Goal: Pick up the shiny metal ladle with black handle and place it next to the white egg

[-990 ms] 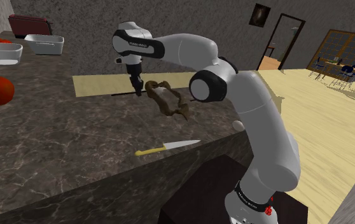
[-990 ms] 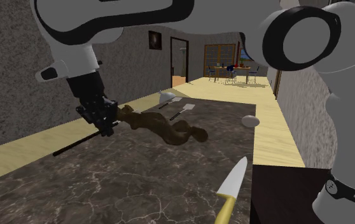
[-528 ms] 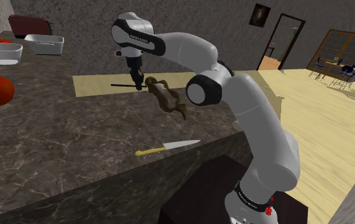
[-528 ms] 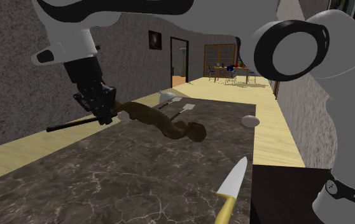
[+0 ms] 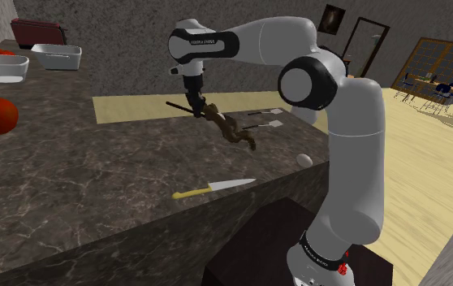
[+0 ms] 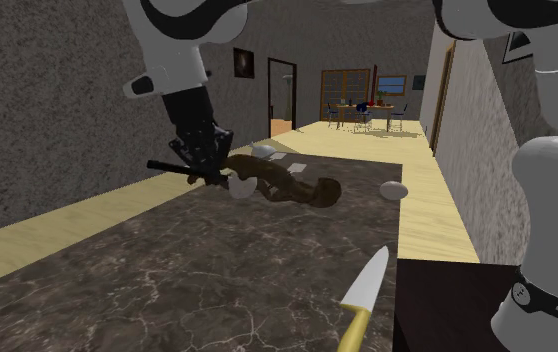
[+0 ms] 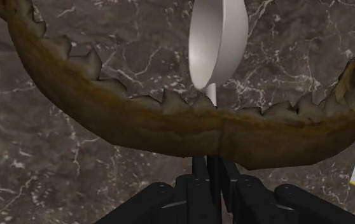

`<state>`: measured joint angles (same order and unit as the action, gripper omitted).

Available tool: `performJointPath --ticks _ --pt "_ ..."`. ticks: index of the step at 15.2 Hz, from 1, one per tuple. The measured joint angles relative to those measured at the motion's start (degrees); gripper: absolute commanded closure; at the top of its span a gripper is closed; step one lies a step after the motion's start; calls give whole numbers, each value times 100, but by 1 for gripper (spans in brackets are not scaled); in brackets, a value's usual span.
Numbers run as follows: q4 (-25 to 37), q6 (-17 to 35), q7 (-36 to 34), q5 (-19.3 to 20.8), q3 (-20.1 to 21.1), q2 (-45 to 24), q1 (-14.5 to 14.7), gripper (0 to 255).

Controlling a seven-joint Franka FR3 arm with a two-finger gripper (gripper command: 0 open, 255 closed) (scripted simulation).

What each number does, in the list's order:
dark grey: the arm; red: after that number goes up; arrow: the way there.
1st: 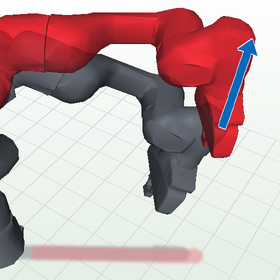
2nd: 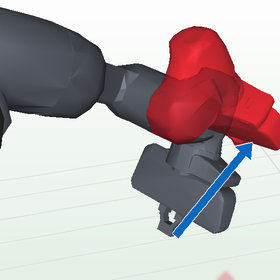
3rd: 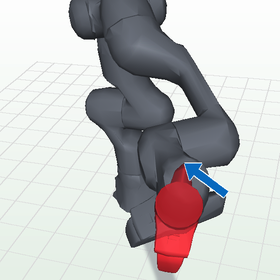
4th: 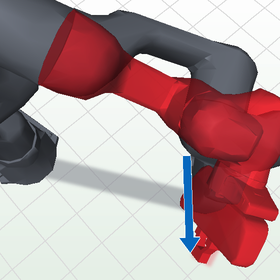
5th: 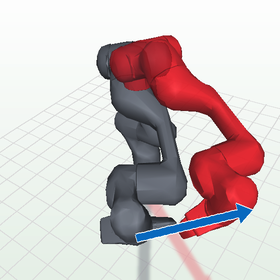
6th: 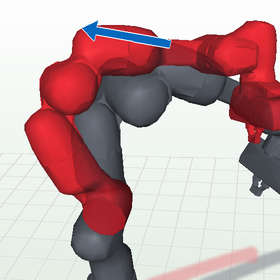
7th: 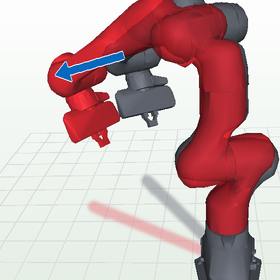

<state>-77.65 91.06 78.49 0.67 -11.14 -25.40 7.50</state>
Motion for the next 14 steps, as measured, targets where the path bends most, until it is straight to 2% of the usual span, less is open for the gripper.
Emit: performJointPath --ticks 2,8,14 --pt "-864 302 99 103 -68 576 -22 255" --pt "-2419 764 418 387 -274 1720 -186 255" --pt "-3555 1112 800 703 -532 2583 -439 255"
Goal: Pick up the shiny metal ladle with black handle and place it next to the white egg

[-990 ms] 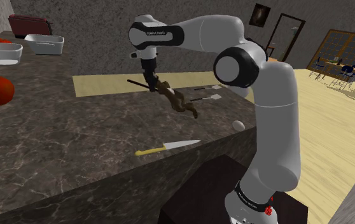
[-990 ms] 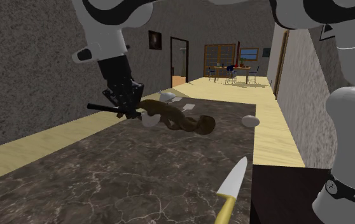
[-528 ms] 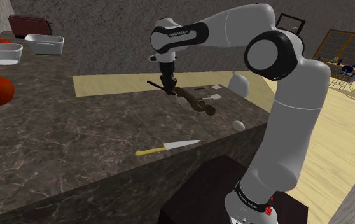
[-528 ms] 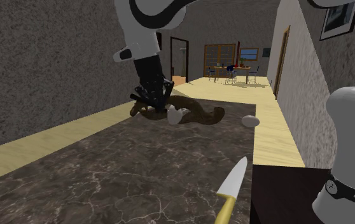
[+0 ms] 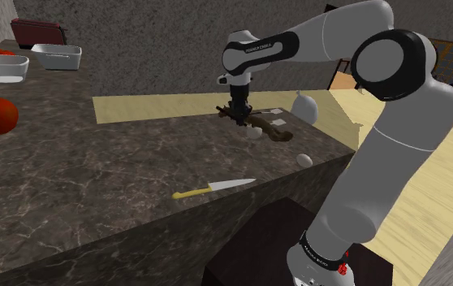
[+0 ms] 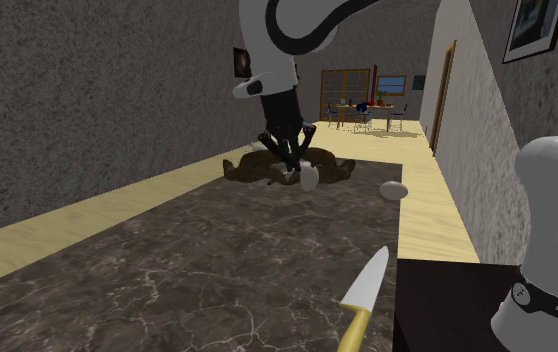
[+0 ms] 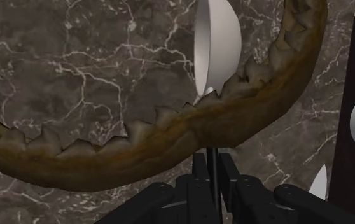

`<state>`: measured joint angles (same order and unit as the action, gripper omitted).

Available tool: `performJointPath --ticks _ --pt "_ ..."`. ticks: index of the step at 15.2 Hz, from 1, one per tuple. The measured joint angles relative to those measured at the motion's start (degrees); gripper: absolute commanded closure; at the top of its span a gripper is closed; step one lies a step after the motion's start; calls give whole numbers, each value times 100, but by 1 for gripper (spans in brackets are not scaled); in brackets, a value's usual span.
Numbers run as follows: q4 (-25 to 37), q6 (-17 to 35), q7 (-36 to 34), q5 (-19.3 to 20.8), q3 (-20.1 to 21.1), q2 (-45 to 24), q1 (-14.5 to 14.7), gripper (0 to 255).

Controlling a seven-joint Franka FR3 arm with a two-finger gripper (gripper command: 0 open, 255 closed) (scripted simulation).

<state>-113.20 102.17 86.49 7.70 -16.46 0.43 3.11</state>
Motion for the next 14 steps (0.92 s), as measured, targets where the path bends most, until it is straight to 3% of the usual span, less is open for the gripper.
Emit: performJointPath --ticks 10,14 --pt "-1475 220 696 722 -509 1444 -556 255" --pt "-1748 371 877 884 -663 1613 -701 255"
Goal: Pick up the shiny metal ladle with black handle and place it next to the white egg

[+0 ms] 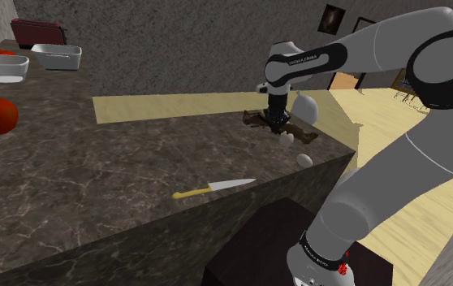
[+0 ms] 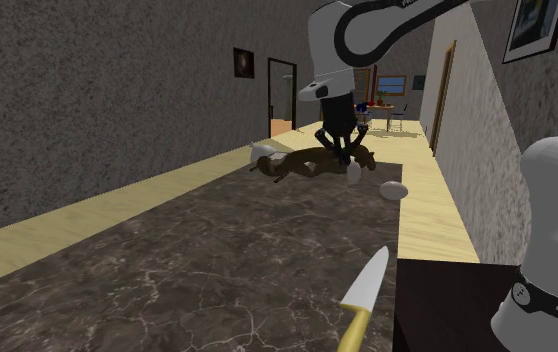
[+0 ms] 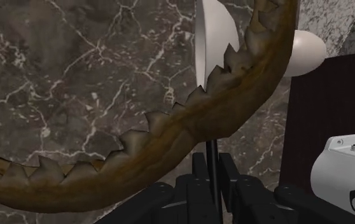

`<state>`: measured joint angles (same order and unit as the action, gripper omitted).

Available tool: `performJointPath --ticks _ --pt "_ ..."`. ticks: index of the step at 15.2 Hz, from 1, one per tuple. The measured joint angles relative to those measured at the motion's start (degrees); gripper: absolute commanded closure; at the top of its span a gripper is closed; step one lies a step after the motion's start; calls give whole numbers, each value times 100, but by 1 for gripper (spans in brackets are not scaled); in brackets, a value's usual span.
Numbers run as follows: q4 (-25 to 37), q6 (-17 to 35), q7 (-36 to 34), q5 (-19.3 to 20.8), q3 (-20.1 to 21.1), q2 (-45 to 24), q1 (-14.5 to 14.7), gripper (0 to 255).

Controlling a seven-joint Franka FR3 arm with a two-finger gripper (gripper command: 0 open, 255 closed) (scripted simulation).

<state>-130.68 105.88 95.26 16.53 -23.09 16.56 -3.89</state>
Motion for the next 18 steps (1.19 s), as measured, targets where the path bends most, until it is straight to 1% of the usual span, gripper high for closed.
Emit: performJointPath --ticks 9,18 --pt "-502 759 -60 17 -84 -245 -16 255" --pt "-834 1487 -71 -13 -167 -646 -32 255"
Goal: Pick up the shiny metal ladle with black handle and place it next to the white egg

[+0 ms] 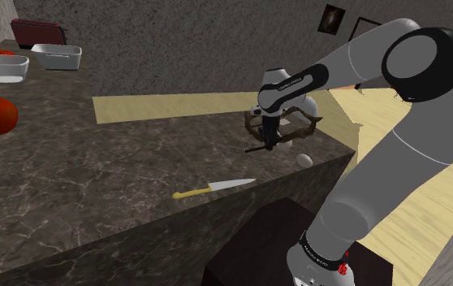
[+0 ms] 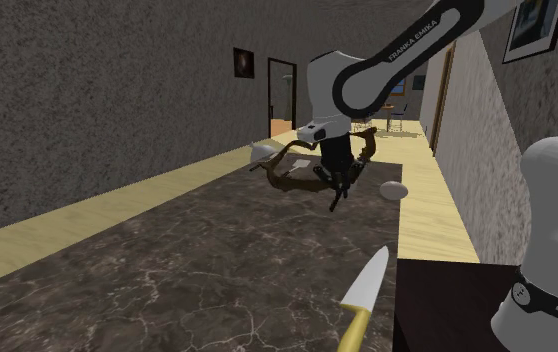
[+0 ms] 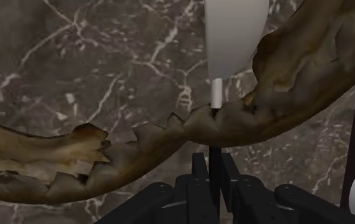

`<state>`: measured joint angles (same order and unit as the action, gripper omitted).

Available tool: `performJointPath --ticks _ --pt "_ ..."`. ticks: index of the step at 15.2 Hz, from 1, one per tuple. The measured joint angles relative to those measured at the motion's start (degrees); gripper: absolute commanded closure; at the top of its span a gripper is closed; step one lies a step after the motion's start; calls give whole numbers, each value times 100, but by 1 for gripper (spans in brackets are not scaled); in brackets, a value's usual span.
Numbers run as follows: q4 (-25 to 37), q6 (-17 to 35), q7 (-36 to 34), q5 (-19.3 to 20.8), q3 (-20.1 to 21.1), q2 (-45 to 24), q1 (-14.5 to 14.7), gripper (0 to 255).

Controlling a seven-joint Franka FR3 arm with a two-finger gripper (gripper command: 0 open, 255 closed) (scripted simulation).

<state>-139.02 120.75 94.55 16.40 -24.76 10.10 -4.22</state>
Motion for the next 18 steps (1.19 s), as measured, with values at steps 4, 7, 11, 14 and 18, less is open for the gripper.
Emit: performJointPath --ticks 4,7,11,14,18 --pt "-90 191 -11 -13 -20 -121 -7 255" --pt "-96 208 -12 -16 -19 -133 -9 255" --pt "-90 209 -8 -16 -30 -151 -17 0" --pt "-94 209 -10 -13 -31 -148 -19 0" --pt "283 -395 -22 -51 69 86 34 0"
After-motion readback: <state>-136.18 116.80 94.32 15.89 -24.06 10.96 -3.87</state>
